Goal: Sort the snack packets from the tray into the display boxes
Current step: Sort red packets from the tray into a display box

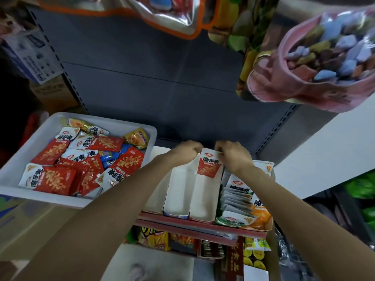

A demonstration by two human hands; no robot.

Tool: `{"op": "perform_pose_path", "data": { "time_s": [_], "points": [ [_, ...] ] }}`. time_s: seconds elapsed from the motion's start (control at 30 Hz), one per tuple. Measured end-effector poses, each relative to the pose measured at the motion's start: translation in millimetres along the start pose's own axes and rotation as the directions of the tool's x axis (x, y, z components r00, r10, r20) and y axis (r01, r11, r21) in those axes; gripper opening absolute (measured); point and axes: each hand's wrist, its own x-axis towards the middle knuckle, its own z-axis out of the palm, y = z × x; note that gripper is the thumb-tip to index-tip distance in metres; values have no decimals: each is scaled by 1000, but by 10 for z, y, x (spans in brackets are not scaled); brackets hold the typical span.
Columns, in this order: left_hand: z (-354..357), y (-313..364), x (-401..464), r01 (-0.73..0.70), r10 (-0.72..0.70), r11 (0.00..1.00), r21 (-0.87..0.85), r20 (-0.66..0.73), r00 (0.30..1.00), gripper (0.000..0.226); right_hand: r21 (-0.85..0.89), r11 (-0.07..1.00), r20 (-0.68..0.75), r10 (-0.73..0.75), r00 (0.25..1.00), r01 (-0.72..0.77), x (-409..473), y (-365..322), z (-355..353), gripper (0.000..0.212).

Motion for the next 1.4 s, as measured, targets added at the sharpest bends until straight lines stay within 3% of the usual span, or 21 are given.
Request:
{"op": "perform_pose_path", "data": {
  "time_s": [0.2, 0.3, 0.47, 0.57, 0.67, 0.77, 0.87, 0.97, 1.1, 1.23, 1.4],
  "points": [
    [14, 21, -55, 12, -16, 998, -55, -63, 998, 33, -66, 997, -12, -36, 999, 35, 8, -63, -33, 18],
    [15, 1, -147, -25, 5, 995, -99, -199, 980, 28, 8, 999, -44, -49, 998, 49, -46, -62, -65, 26],
    [-73, -74, -555, -151, 47, 970, -188, -468, 883, 23, 184, 969, -184, -131, 974, 165, -238, -365, -88, 30],
    [-156, -261, -885, -157, 11, 964, -213, -560, 829, 22, 302, 911, -137, -250, 959, 281, -285, -774, 17, 29],
    [-268, -606, -1165, -87, -111, 957, -277, -625, 773, 18, 336, 873, -78, -348, 934, 353, -295, -1257, 179, 28],
    [-452, -1043, -1407, 101, -267, 952, -290, -618, 740, 14, 354, 854, -47, -391, 919, 382, -233, -1732, 425, 27],
    [-662, -1545, -1578, 274, -366, 930, -245, -562, 742, 21, 333, 883, 32, -361, 932, 330, -48, -2132, 739, 42],
    [-885, -1877, -1678, 312, -299, 948, -62, -513, 804, 26, 183, 940, 196, -321, 926, 287, 120, -2426, 1016, 64],
    [-1096, -2217, -1663, 344, -281, 927, 147, -332, 900, 64, -38, 964, 364, -233, 902, 265, 174, -2631, 1170, 88],
    [-1183, -2456, -1612, 317, -259, 884, 343, -206, 944, 80, -245, 914, 281, -254, 926, 325, 164, -2686, 1235, 84],
    [-1223, -2547, -1619, 292, -235, 919, 267, -226, 945, 70, -318, 870, 106, -363, 926, 377, 156, -2666, 1231, 65]
  ]
}}
